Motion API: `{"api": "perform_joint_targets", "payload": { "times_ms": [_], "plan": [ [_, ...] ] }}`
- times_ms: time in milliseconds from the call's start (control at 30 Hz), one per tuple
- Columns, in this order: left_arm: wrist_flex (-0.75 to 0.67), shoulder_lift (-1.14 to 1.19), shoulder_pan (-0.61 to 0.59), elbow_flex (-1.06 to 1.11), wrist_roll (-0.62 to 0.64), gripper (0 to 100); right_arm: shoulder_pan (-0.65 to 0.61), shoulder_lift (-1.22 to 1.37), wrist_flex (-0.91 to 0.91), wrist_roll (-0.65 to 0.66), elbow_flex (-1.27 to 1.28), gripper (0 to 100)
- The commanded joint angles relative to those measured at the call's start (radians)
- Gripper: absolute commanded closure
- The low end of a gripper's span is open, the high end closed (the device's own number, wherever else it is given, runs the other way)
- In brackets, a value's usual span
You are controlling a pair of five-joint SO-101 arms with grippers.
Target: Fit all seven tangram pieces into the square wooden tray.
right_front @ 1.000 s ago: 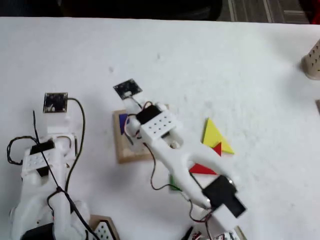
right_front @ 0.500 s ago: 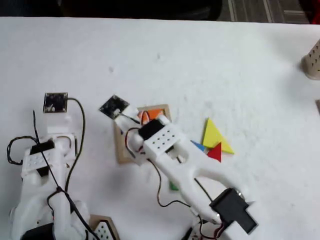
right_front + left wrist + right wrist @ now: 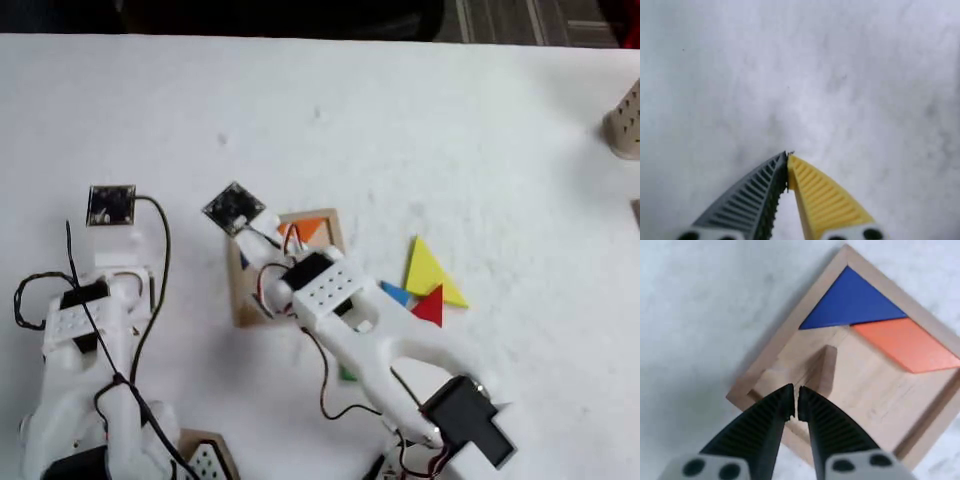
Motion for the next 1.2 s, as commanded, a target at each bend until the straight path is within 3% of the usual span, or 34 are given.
{"api": "perform_joint_targets", "payload": {
  "times_ms": [0,400,600,700,833,967,1067,1167],
  "plan": [
    [-0.021,-0.025,0.008,-0.006,-0.002,98,0.022,-0.044,-0.068,-0.003,0.017,97.8],
    [-0.017,-0.025,0.007,-0.006,-0.003,98,0.142,0.068,-0.142,0.0,0.014,98.1],
    [-0.017,-0.025,0.007,-0.006,-0.005,98,0.154,-0.177,0.094,-0.002,0.003,98.1],
    [-0.017,-0.025,0.007,-0.006,-0.002,98,0.239,-0.311,0.122,-0.011,0.058,98.1],
    [-0.017,-0.033,0.025,-0.014,0.034,98,0.397,-0.372,-0.01,-0.012,0.204,97.9],
    [0.081,-0.041,0.18,-0.055,0.207,98,0.529,-0.371,-0.062,-0.011,0.23,97.8],
    [0.198,-0.097,0.338,-0.124,0.23,98,0.565,-0.371,-0.064,-0.011,0.229,97.8],
    [0.196,-0.199,0.495,-0.163,0.233,98,0.567,-0.369,-0.064,-0.011,0.229,97.9]
  ]
}}
